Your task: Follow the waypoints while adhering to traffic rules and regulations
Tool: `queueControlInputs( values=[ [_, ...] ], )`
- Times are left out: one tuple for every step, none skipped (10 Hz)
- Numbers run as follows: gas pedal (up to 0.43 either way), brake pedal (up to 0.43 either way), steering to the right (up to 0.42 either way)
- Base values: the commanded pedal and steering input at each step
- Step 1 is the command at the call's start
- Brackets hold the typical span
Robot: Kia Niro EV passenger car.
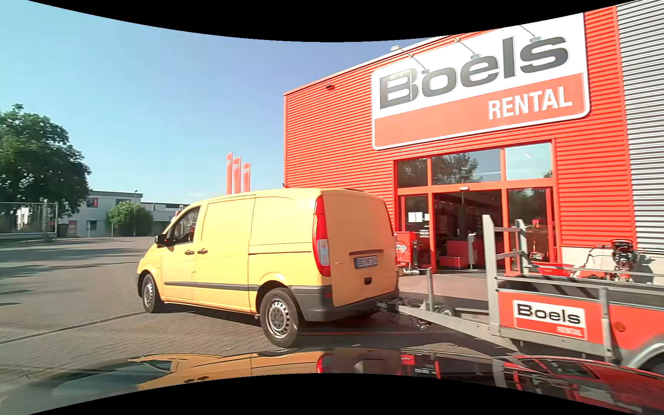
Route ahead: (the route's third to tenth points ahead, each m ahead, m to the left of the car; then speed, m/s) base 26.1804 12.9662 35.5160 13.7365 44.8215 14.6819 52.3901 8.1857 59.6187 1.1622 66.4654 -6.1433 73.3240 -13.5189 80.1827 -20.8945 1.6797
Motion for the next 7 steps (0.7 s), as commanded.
queueControlInputs(
  values=[
    [0.079, 0.0, -0.973],
    [0.079, 0.0, -0.972],
    [0.079, 0.0, -0.972],
    [0.067, 0.0, -0.971],
    [0.0, 0.0, -0.967],
    [0.0, 0.0, -0.965],
    [0.0, 0.0, -0.96]
  ],
)
